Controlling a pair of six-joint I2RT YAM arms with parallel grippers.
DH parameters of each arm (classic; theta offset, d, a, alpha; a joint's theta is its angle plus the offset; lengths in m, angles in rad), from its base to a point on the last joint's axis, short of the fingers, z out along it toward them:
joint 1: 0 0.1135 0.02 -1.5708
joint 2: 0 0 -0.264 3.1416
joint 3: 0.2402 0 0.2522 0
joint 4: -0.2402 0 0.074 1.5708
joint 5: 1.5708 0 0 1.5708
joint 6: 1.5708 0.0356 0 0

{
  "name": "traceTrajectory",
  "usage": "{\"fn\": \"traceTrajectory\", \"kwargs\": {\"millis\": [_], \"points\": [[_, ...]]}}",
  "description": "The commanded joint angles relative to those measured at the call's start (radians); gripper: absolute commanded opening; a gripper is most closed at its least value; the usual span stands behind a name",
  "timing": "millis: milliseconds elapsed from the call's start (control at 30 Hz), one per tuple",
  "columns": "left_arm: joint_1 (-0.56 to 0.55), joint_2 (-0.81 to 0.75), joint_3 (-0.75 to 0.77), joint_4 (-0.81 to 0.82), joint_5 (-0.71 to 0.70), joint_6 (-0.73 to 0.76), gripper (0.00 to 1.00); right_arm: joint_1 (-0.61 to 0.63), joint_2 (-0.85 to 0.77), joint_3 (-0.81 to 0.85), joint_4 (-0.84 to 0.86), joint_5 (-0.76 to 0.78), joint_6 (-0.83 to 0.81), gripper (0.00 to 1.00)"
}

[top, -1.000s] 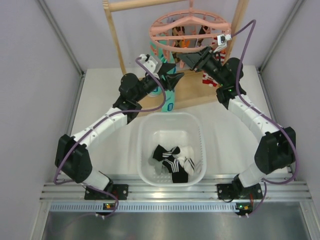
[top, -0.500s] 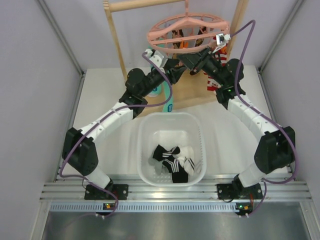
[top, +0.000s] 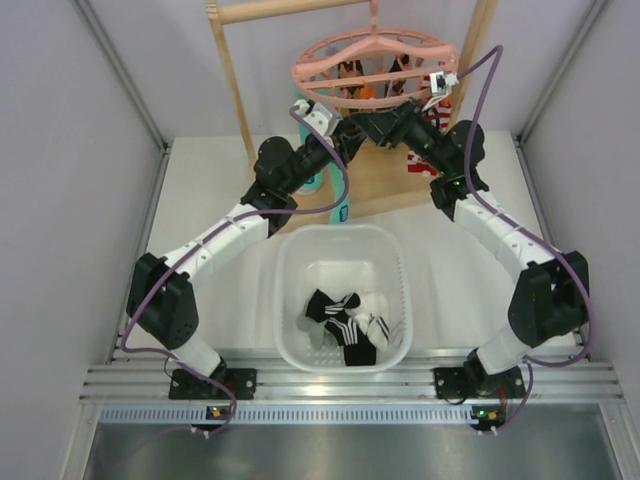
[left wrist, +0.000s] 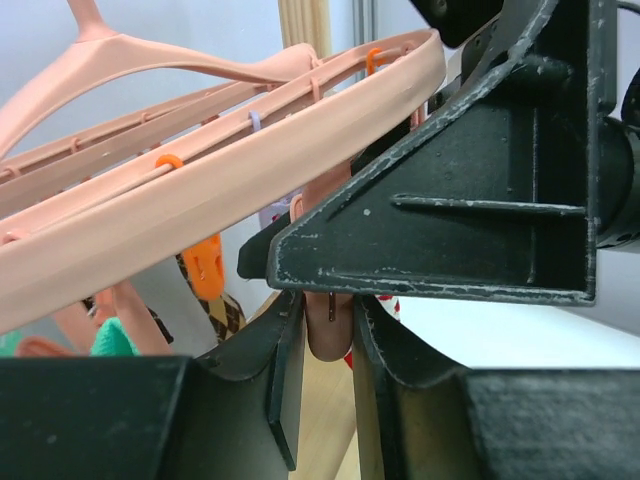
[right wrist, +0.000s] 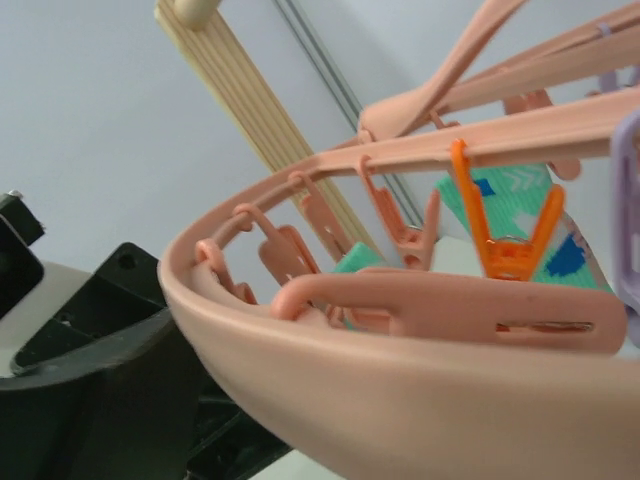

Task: Clip the socks to the hanger
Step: Open the clamp at the hanger.

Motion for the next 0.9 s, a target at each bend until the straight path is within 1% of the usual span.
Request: {"fn": "traceTrajectory", "kwargs": {"millis": [0, 33, 100, 167, 300, 367, 433, 567, 600, 633, 700, 733, 800, 833, 867], "points": [[0.0, 0.003, 0.039, 0.064, 0.006, 0.009, 0.0, 0.011, -0.036, -0.02, 0.01, 0.026, -0.033, 0.77], [0.0, 0.003, 0.039, 0.064, 0.007, 0.009, 0.0, 0.009, -0.042, -0.029, 0.003, 0.033, -0.04, 0.94], [0.0, 0.008, 0.037, 0.065, 0.009, 0.006, 0.0, 0.008, -0.068, -0.044, -0.018, 0.069, -0.085, 0.99], [0.002, 0.008, 0.032, 0.067, 0.007, 0.006, 0.0, 0.008, -0.114, -0.084, -0.047, 0.109, -0.132, 0.99], [0.002, 0.008, 0.023, 0.071, 0.007, 0.006, 0.0, 0.015, -0.192, -0.162, -0.095, 0.207, -0.319, 1.0], [0.002, 0.009, 0.02, 0.076, 0.007, 0.005, 0.0, 0.027, -0.224, -0.171, -0.122, 0.221, -0.378, 1.0], [0.002, 0.008, 0.019, 0.079, 0.015, -0.001, 0.0, 0.031, -0.243, -0.198, -0.136, 0.224, -0.428, 1.0], [0.003, 0.009, 0.017, 0.087, 0.022, -0.006, 0.0, 0.035, -0.3, -0.242, -0.118, 0.157, -0.559, 1.0], [0.002, 0.011, 0.014, 0.09, 0.024, -0.006, 0.0, 0.035, -0.306, -0.263, -0.101, 0.218, -0.533, 1.0], [0.003, 0.009, 0.014, 0.094, 0.03, -0.012, 0.0, 0.026, -0.312, -0.261, -0.121, 0.238, -0.495, 1.0], [0.003, 0.011, 0.011, 0.1, 0.038, -0.012, 0.0, 0.003, -0.306, -0.245, -0.129, 0.182, -0.374, 1.0], [0.006, 0.011, 0.008, 0.106, 0.039, -0.015, 0.0, -0.011, -0.295, -0.225, -0.122, 0.154, -0.338, 0.97], [0.006, 0.014, 0.005, 0.12, 0.049, -0.024, 0.0, -0.012, -0.252, -0.214, -0.086, 0.069, -0.314, 0.79], [0.008, 0.015, 0.005, 0.125, 0.047, -0.027, 0.0, -0.012, -0.249, -0.24, -0.031, 0.089, -0.257, 0.79], [0.006, 0.014, -0.001, 0.131, 0.044, -0.024, 0.0, -0.006, -0.251, -0.244, -0.03, 0.129, -0.184, 0.81]]}}
